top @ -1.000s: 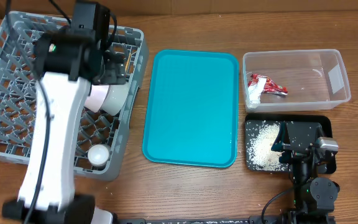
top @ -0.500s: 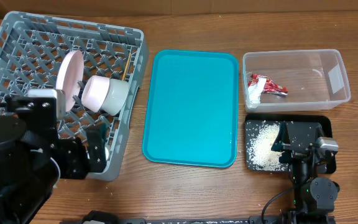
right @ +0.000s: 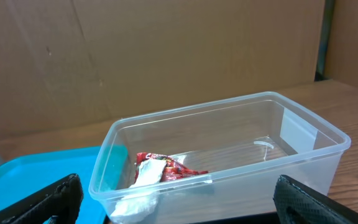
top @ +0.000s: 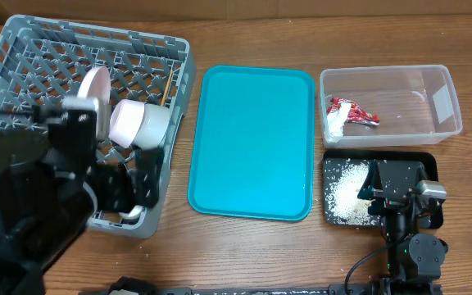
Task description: Sort waste into correct bins and load items into the dishwasher
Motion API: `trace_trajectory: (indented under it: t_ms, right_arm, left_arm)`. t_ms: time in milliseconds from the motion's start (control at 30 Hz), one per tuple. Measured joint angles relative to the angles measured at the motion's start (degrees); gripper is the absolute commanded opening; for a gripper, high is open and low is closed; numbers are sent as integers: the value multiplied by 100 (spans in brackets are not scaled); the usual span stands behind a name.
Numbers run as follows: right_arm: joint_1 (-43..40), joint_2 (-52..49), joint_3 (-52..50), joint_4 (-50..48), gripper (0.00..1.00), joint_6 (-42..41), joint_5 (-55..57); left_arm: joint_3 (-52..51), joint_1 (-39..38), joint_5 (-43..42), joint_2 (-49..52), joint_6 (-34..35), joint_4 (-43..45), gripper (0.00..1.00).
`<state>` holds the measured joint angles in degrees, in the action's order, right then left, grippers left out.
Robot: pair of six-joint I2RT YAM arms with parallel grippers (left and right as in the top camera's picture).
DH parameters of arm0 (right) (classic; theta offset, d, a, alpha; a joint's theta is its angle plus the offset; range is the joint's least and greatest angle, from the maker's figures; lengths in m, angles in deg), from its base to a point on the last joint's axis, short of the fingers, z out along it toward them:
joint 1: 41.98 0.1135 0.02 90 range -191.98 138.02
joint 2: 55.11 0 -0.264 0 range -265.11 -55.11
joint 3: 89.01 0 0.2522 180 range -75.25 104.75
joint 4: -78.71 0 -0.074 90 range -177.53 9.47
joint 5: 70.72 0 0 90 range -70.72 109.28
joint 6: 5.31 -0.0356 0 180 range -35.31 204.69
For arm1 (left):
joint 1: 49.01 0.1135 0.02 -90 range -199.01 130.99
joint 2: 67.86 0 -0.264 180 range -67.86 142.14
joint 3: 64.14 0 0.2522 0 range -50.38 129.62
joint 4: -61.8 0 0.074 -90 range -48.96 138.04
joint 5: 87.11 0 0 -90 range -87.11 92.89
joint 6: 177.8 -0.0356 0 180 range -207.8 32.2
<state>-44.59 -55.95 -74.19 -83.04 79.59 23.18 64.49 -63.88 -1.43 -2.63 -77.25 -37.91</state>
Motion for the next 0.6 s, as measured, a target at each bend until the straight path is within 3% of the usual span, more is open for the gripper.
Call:
trace_trajectory:
  t_ms: [133, 333, 500, 600]
  right_arm:
    - [0, 0, 0, 0, 100, 4, 0]
    - [0, 0, 0, 2, 100, 2, -2]
    - [0, 0, 0, 2, 100, 2, -2]
    - [0, 0, 0, 0, 100, 2, 0]
  left_arm:
    - [-916, -306, -22, -240, -348, 1703, 100]
    - [-3263, -612, -118, -1198, -970, 4369, 100]
    - [-5254, -614, -149, -2341, -1250, 5912, 100]
    - [-6249, -614, -153, -2964, -1401, 6402, 100]
